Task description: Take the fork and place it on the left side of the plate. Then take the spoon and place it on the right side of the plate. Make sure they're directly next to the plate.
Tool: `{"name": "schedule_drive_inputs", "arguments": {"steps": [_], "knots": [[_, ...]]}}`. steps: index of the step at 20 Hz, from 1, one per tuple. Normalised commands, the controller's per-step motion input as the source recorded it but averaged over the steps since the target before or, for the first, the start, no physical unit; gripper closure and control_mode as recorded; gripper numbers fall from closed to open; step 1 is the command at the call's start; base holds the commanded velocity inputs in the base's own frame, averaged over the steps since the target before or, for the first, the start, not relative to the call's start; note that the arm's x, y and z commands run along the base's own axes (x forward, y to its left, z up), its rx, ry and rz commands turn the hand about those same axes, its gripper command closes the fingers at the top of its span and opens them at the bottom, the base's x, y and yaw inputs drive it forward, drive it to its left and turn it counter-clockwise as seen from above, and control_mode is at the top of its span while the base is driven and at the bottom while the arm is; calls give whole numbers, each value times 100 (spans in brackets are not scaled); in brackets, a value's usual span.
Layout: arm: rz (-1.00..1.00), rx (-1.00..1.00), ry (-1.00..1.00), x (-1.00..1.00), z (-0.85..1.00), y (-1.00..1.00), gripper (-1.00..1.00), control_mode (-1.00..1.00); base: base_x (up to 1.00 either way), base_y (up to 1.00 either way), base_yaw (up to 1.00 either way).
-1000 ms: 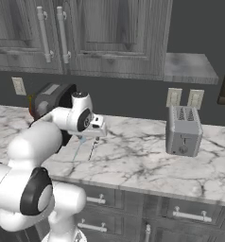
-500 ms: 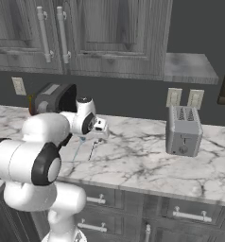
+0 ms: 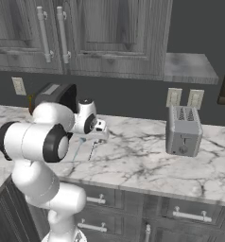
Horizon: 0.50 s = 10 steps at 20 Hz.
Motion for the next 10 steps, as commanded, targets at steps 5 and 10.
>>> {"name": "schedule_drive_inputs", "arguments": {"steps": [5,10], "knots": [[0,0,4,19,-31,11,-100,-100,0,0,0],[0,0,2,19,-27,0,-100,-100,0,0,0]]}}
